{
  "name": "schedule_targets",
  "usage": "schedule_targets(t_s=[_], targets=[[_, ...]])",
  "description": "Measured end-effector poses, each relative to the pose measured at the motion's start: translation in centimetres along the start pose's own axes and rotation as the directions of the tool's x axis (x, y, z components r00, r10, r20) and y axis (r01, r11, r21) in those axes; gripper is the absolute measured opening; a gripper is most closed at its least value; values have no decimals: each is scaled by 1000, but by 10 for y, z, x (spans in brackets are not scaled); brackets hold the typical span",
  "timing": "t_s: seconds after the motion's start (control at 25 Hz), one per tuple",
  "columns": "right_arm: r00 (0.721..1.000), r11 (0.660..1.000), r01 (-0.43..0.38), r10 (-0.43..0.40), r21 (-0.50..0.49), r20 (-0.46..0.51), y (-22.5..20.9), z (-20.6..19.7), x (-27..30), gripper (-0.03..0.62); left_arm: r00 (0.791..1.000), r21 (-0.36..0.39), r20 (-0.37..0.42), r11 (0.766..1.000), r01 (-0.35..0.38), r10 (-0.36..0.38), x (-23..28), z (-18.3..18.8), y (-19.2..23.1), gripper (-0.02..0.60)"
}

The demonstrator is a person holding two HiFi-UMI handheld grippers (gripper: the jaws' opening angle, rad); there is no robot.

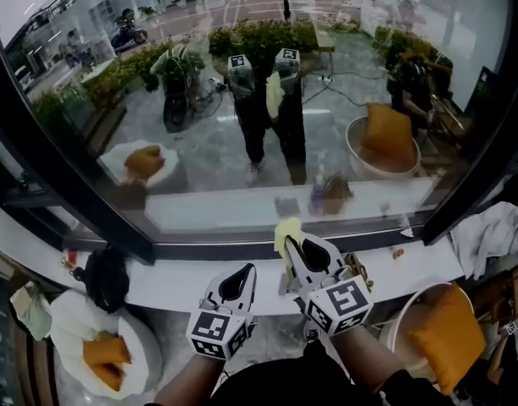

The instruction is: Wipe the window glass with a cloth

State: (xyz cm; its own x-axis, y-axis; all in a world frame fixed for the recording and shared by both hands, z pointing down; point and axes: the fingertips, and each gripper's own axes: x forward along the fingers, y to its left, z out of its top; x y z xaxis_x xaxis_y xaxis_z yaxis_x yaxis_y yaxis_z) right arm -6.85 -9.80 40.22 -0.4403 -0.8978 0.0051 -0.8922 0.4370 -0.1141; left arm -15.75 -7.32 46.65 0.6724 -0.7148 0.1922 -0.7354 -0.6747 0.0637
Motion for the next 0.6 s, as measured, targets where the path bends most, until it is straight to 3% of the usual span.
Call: schedule_targets(t_s=[0.36,0.6], targets=[[993,993,-115,116,-19,7,-77,28,61,54,990,-33,14,989,-142,142,82,31,13,8],[984,984,-177,177,-28,0,-106,35,95,54,975,-40,22,974,-221,222,118,41,25,8]])
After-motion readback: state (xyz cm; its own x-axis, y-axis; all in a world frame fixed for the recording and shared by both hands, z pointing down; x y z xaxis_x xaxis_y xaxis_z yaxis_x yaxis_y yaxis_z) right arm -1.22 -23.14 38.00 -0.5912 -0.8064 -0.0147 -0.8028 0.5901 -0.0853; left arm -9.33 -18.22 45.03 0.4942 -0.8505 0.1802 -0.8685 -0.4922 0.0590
